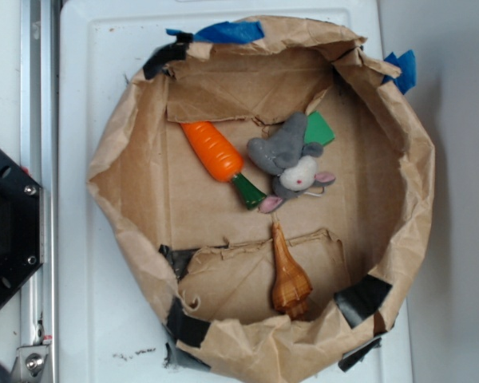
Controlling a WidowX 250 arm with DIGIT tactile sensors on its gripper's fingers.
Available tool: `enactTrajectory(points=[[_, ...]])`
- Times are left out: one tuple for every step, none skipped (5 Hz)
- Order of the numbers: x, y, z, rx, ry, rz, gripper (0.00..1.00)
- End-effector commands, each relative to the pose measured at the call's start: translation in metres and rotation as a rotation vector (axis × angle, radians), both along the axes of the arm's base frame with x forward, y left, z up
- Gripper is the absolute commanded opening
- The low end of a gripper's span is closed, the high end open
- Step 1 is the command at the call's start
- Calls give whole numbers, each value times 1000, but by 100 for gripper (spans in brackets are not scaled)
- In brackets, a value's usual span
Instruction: Grab the shell.
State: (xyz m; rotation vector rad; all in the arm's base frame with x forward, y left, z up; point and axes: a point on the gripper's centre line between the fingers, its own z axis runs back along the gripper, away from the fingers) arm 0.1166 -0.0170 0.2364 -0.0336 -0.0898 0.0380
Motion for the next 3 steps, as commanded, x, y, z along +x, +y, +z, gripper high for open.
enactTrajectory(points=[[0, 0, 0, 0, 0, 0, 100], [50, 1, 3, 13, -26, 29, 100], [83, -8, 3, 40, -65, -50, 100]])
